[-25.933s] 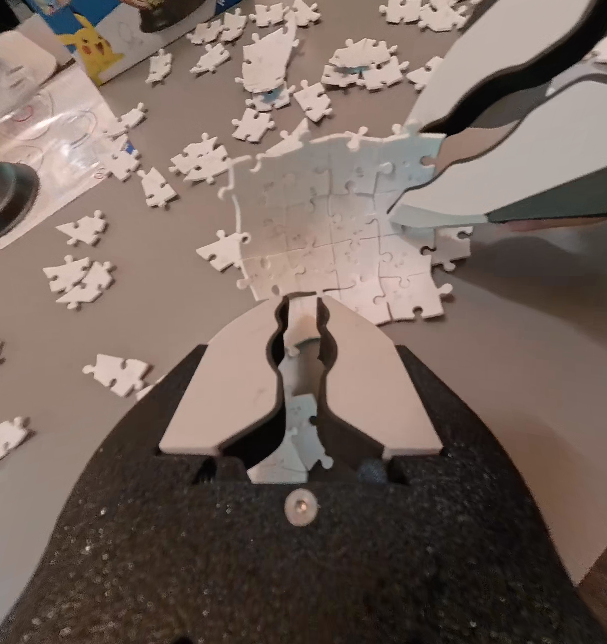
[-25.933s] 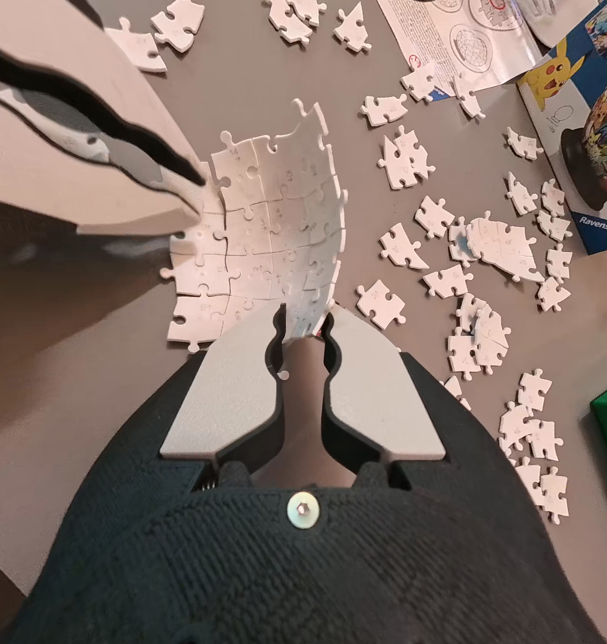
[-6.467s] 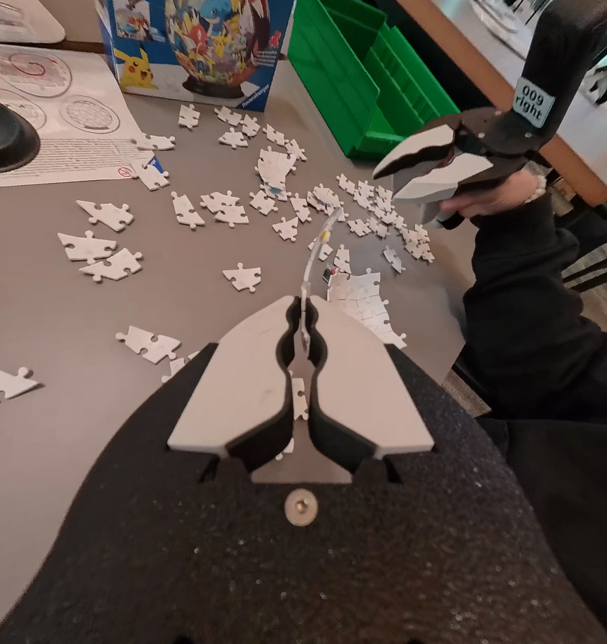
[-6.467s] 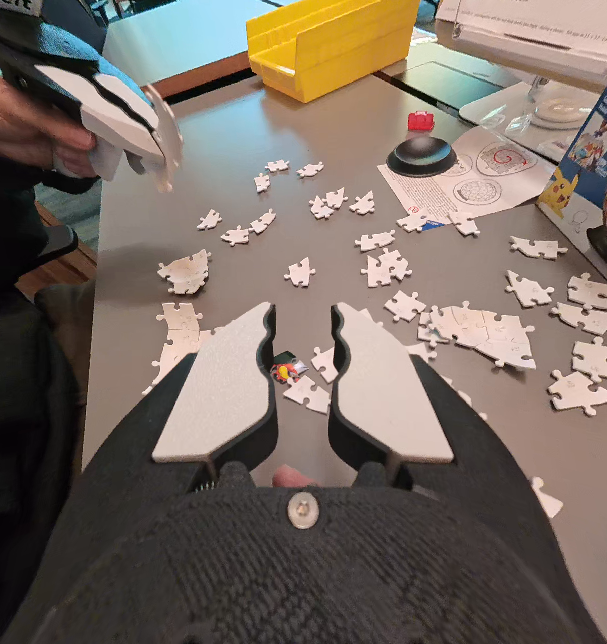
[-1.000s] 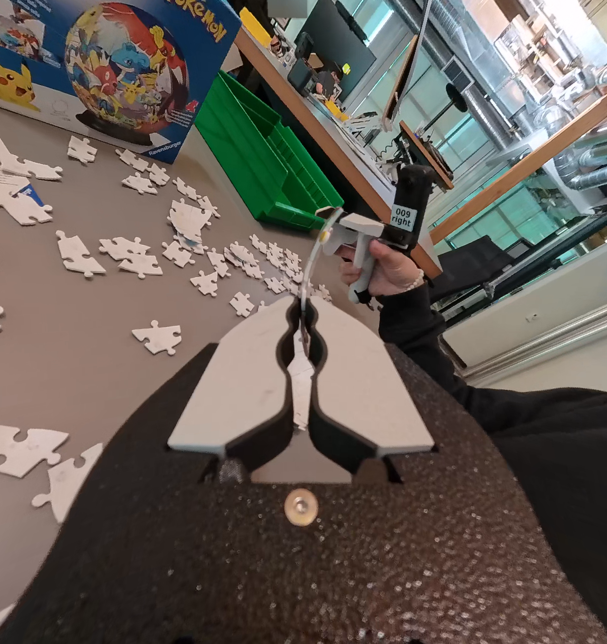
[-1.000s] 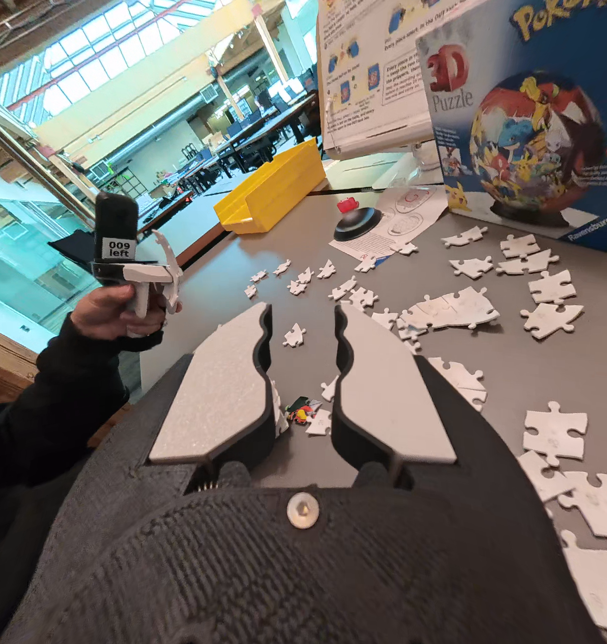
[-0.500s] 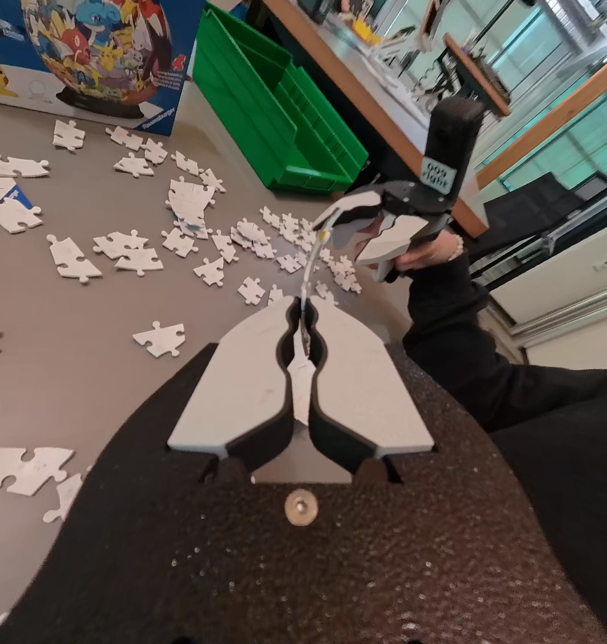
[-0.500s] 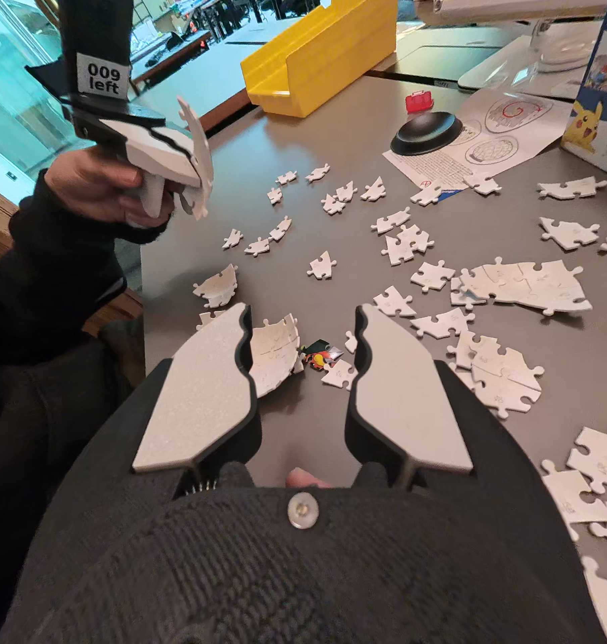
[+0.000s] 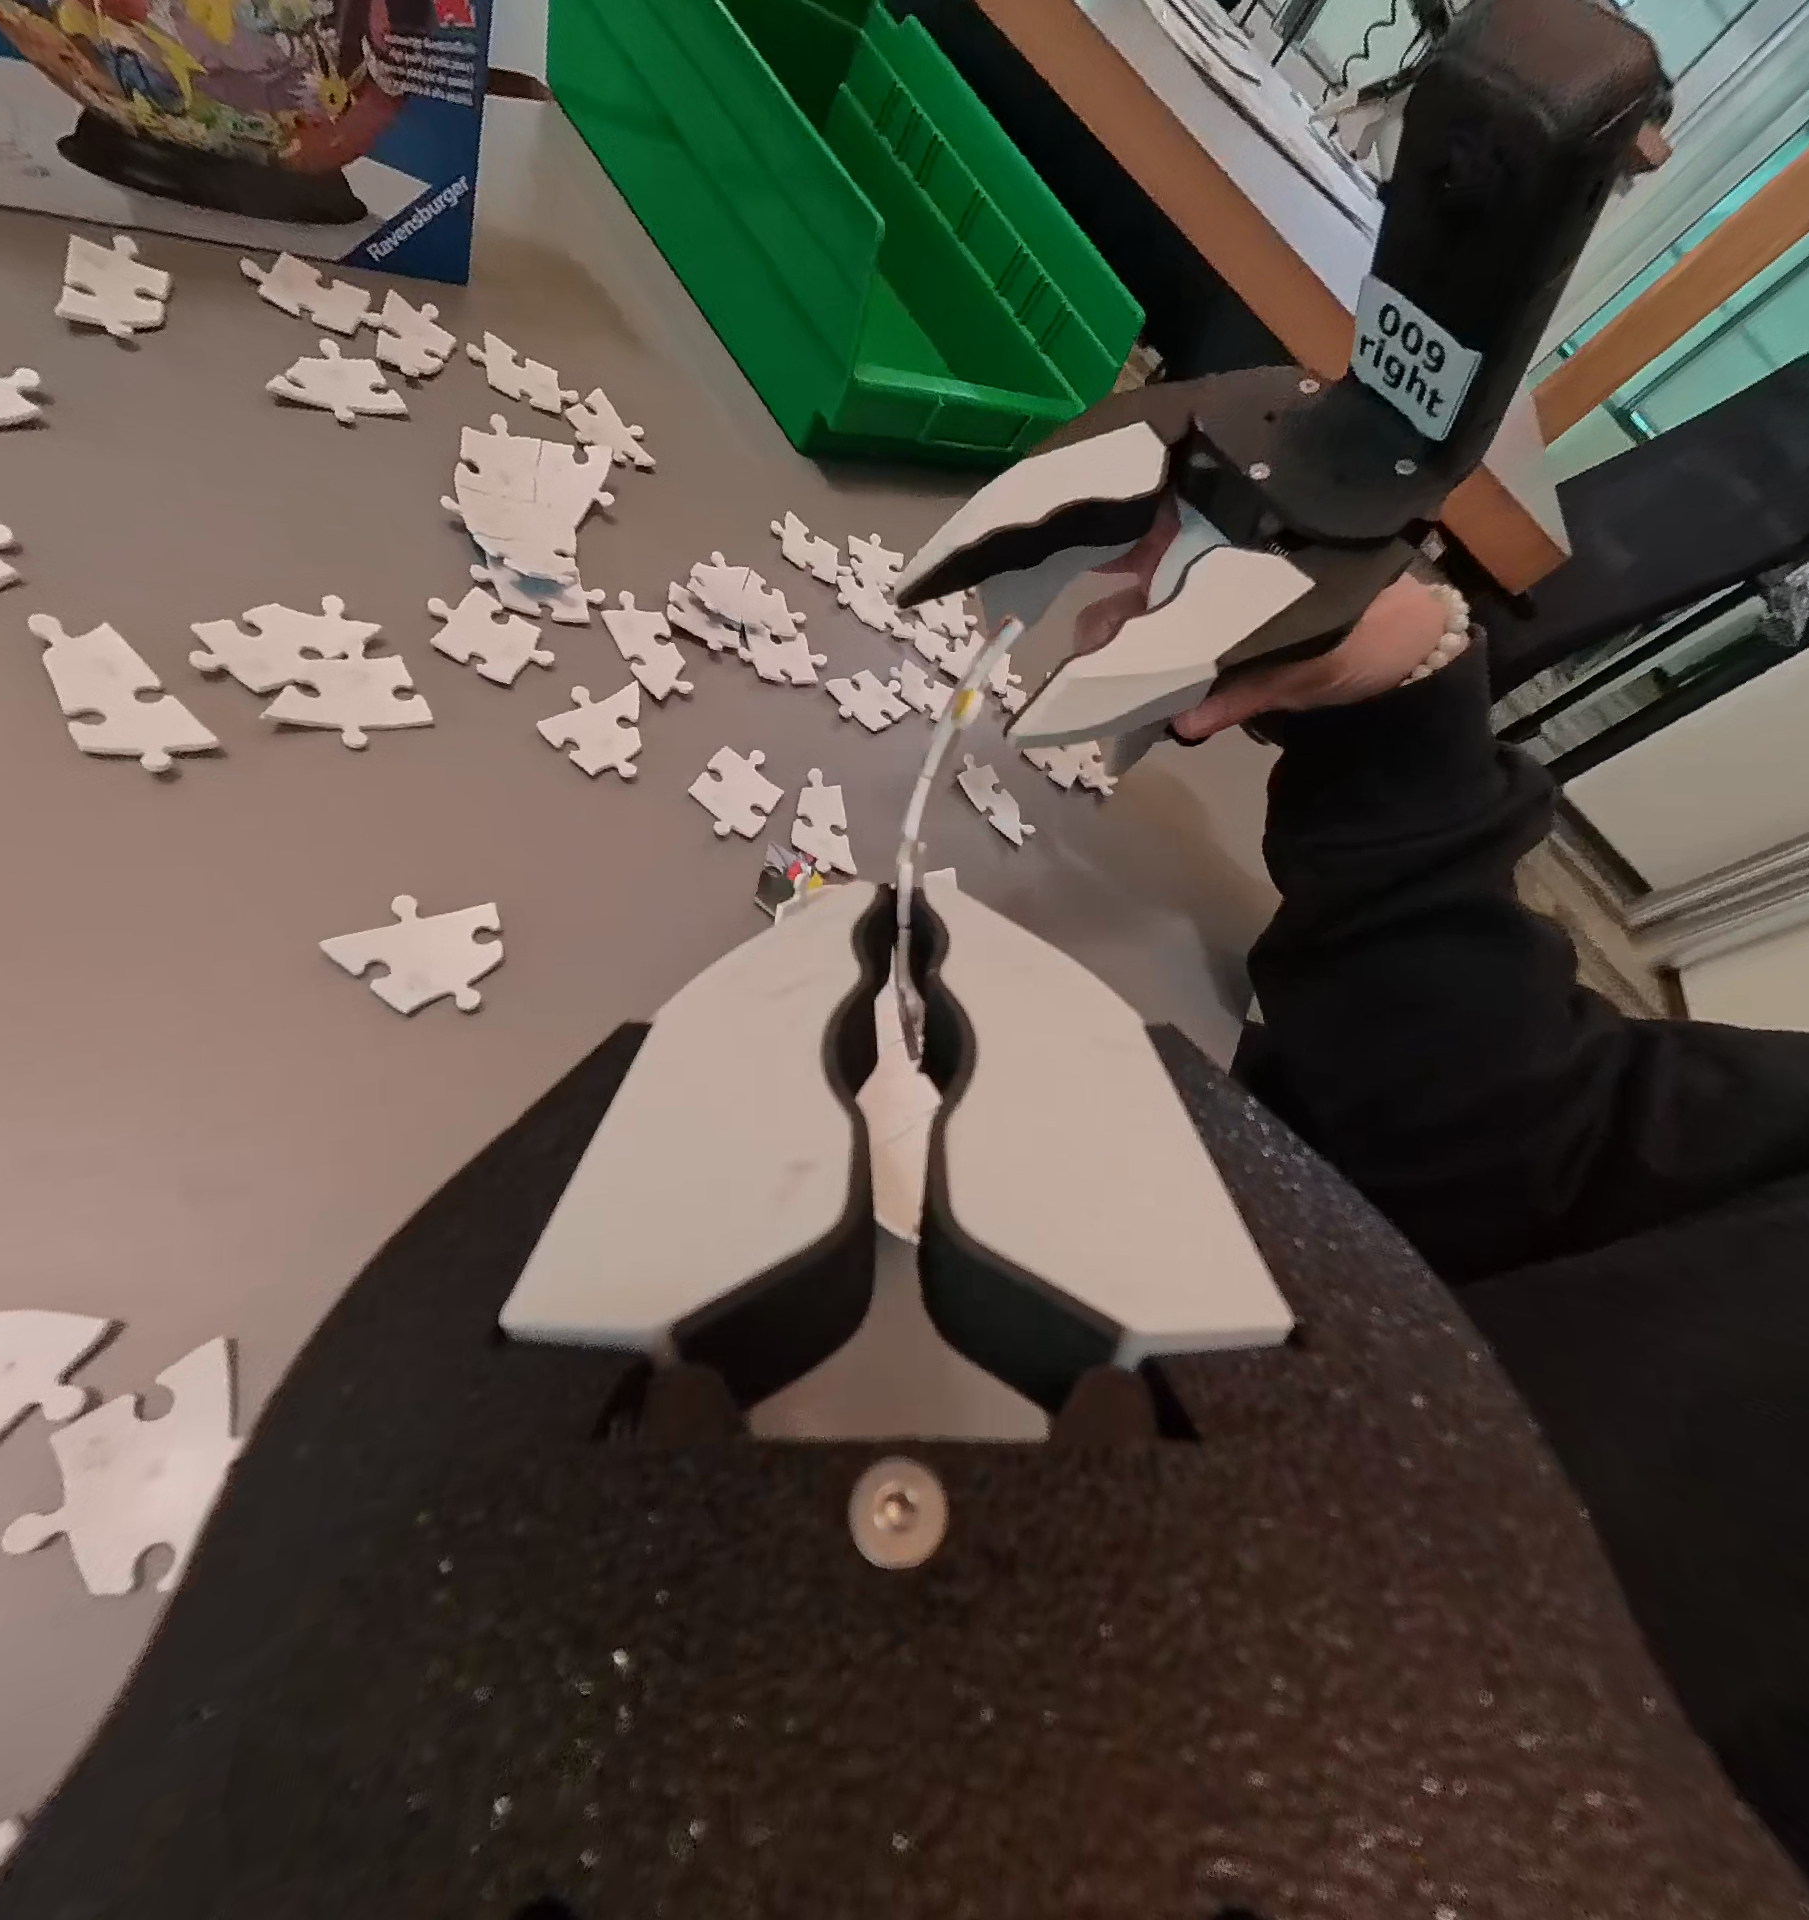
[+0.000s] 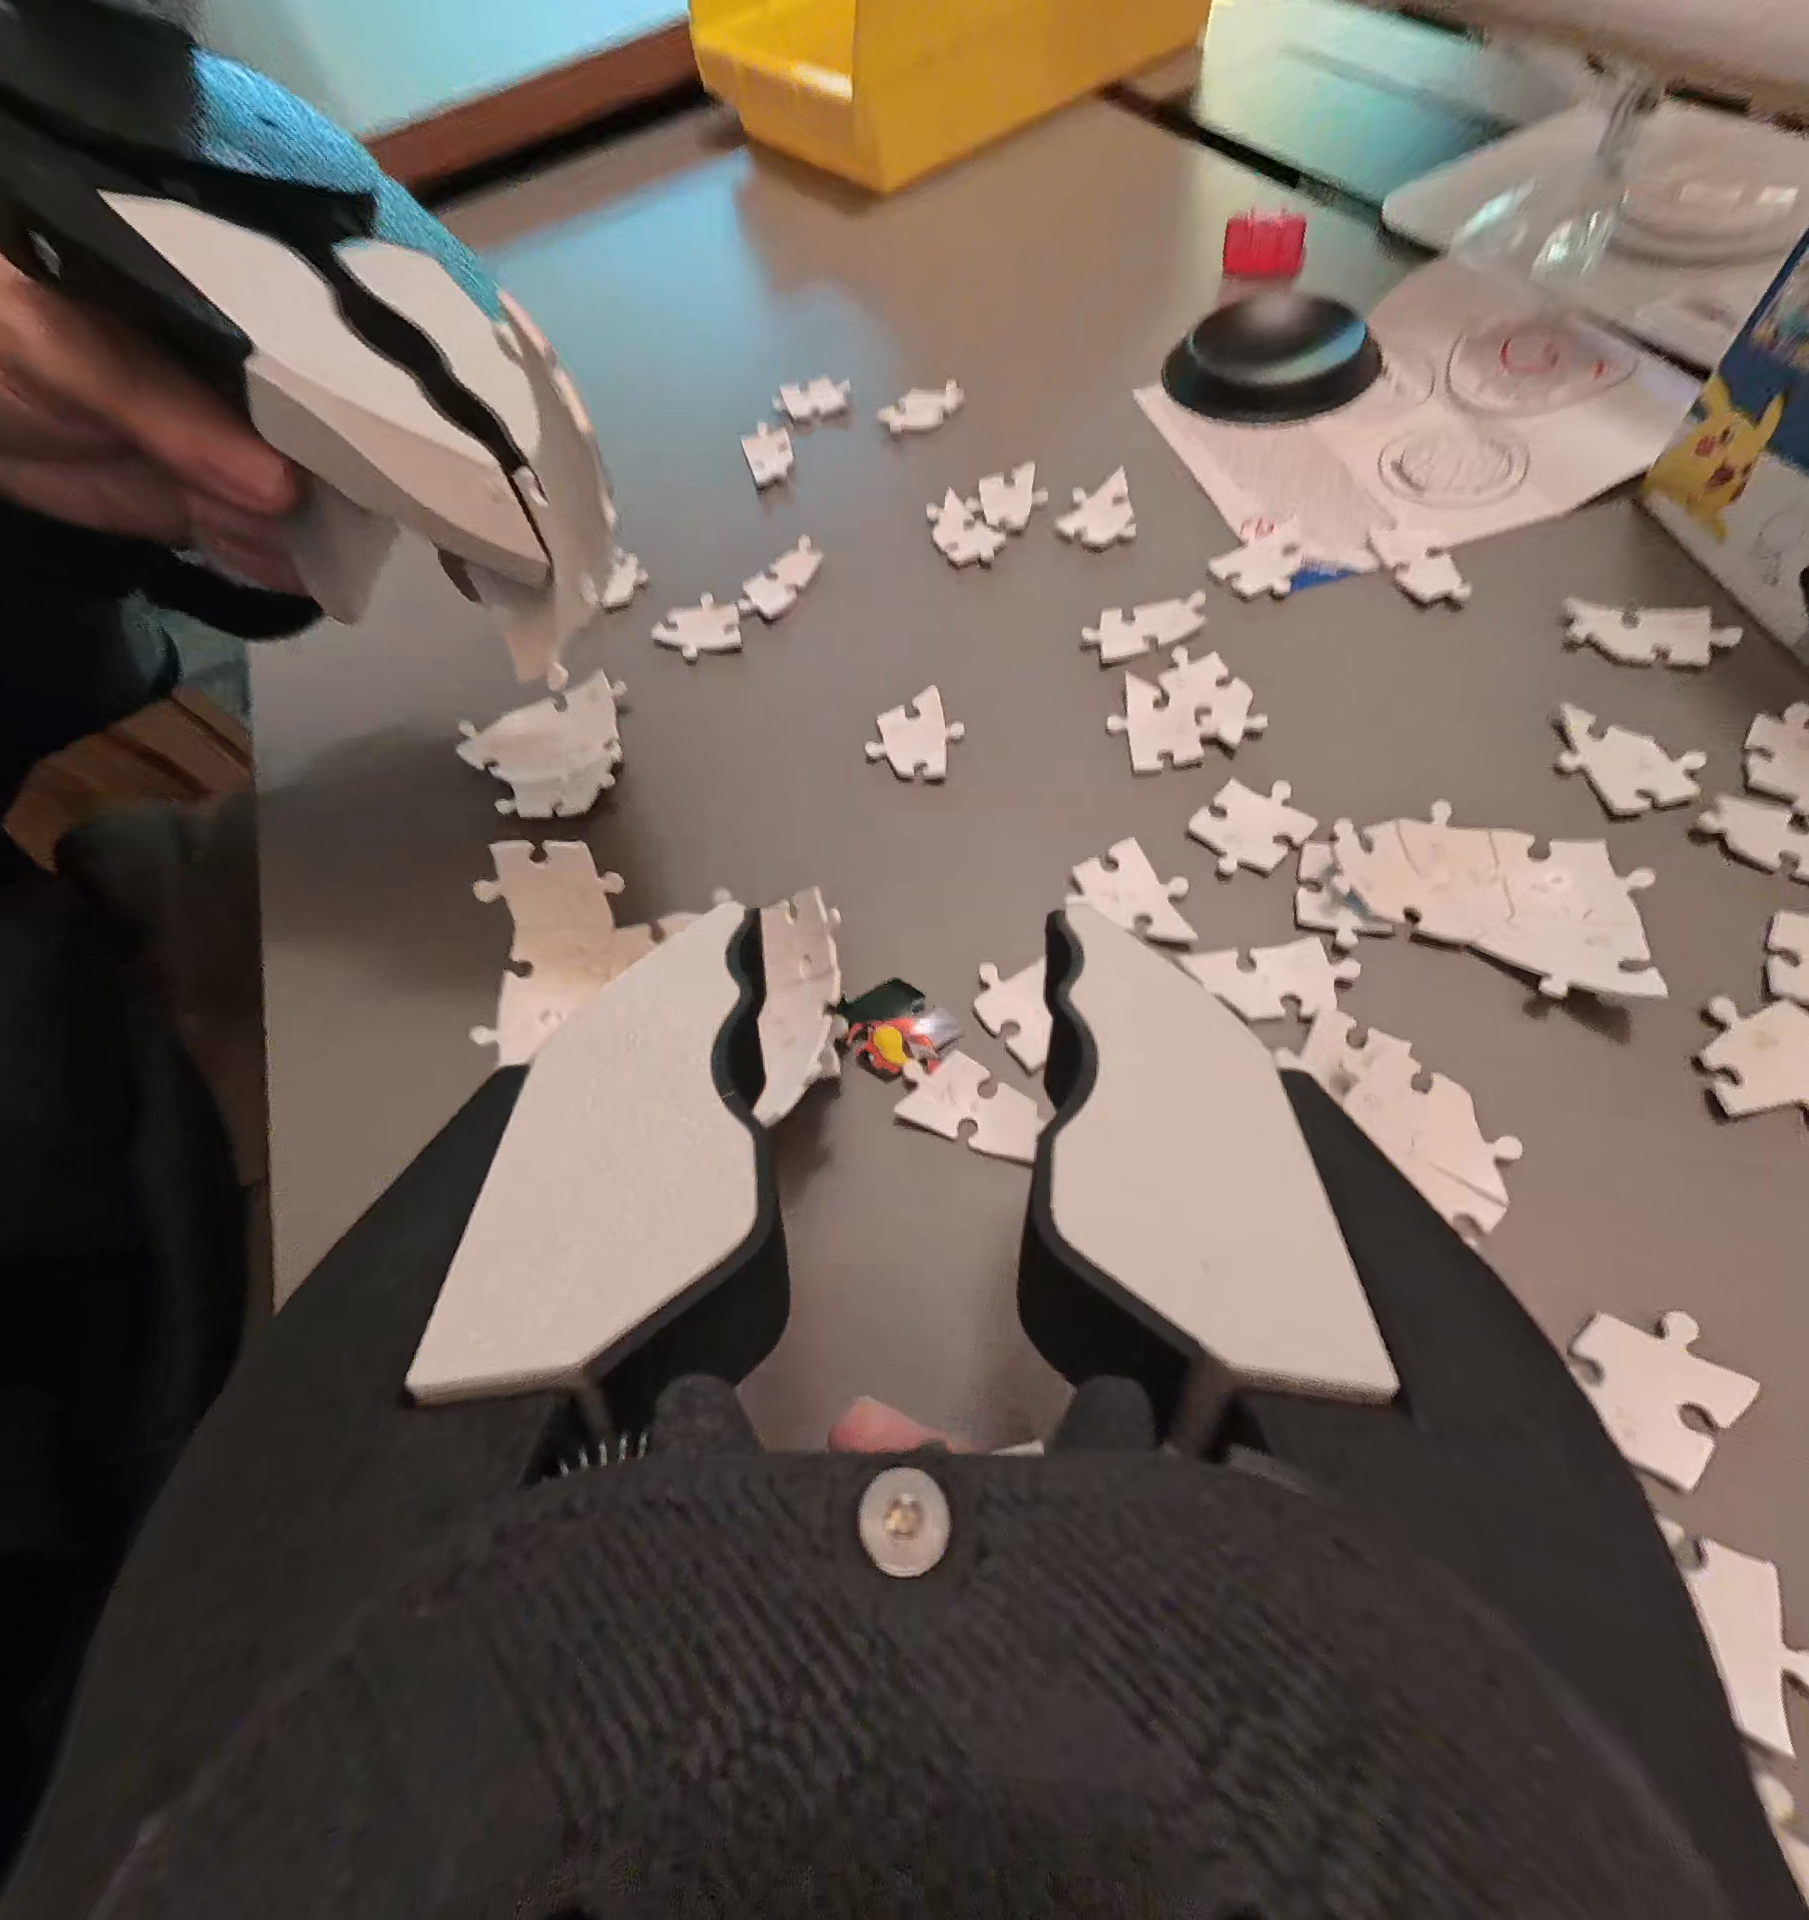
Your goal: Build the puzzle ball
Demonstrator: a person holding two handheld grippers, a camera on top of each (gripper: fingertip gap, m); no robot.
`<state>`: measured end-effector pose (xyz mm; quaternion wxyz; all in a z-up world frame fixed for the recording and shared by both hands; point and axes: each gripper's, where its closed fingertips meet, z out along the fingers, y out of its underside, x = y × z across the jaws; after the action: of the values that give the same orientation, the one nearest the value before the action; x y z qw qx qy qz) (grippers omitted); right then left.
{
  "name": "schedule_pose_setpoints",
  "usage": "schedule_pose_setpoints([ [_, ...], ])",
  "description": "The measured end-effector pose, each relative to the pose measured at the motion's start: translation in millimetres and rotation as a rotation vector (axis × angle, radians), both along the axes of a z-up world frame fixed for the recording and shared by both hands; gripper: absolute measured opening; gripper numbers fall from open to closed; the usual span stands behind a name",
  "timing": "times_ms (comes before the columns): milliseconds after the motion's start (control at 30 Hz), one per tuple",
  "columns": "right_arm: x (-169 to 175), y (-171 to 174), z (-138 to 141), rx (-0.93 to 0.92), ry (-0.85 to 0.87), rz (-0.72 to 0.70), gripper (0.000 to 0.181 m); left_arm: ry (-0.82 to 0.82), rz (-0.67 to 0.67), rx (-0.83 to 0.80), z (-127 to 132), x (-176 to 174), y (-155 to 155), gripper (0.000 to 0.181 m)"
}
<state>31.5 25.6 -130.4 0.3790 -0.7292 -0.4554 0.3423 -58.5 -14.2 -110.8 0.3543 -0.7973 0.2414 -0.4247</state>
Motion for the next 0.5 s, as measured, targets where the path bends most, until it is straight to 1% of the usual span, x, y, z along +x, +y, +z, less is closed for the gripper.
schedule_pose_setpoints([
  [67,1.7,3.4,-6.5,-0.003,-0.028,-0.015,0.052,-0.017,0.015,-0.009,-2.3,-2.9,1.2,0.002],
  [100,1.4,4.5,-5.5,-0.002,-0.014,-0.018,0.052,-0.031,0.024,-0.013,-1.1,-5.6,2.5,0.002],
  [167,0.0,5.0,3.4,-0.009,0.048,-0.024,0.052,-0.065,0.044,-0.013,6.8,-15.4,5.0,0.002],
  [233,1.1,6.1,15.5,-0.007,0.121,-0.033,0.051,-0.077,0.077,0.012,16.4,-34.2,8.2,0.002],
  [333,10.7,12.8,24.9,-0.010,0.198,-0.076,0.049,-0.058,0.177,0.048,23.9,-79.9,16.2,0.002],
  [433,24.9,24.2,21.1,-0.064,0.246,-0.145,0.048,-0.096,0.282,0.047,27.0,-133.4,20.3,0.002],
  [500,34.3,29.7,17.4,-0.119,0.283,-0.177,0.048,-0.139,0.332,0.044,25.5,-167.6,17.5,0.002],
])
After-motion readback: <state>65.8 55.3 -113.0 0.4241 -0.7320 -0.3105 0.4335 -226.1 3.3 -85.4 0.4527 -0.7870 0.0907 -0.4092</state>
